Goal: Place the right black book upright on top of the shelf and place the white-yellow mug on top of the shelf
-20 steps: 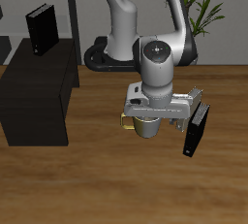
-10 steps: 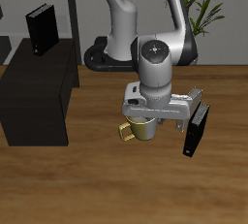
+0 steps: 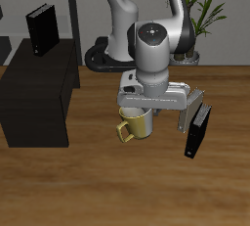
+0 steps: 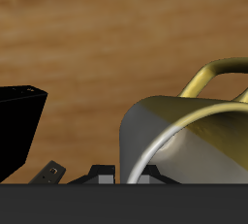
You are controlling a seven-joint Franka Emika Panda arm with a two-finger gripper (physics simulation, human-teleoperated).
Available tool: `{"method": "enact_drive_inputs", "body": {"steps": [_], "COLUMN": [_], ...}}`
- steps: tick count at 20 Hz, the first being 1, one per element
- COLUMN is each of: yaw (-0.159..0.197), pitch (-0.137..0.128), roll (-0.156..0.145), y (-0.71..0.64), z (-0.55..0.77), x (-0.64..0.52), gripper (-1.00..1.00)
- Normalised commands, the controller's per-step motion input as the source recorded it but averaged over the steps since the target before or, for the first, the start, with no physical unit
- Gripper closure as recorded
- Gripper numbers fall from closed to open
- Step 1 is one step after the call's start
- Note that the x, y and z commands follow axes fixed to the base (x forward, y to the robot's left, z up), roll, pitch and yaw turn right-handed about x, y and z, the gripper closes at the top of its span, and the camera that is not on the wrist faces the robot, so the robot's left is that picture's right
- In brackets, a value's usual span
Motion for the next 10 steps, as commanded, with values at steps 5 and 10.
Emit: {"method": "enact_drive_inputs", "body": {"steps": [5,10], "yaw": [0.077,0.105], "pitch": [-0.06,-0.063], "roll": [-0.033,-0.056], "y": [-0.27,-0.43], "z": [0.47,0.61], "x": [-0.18,-0.16], "gripper": [1.0,1.0]}}
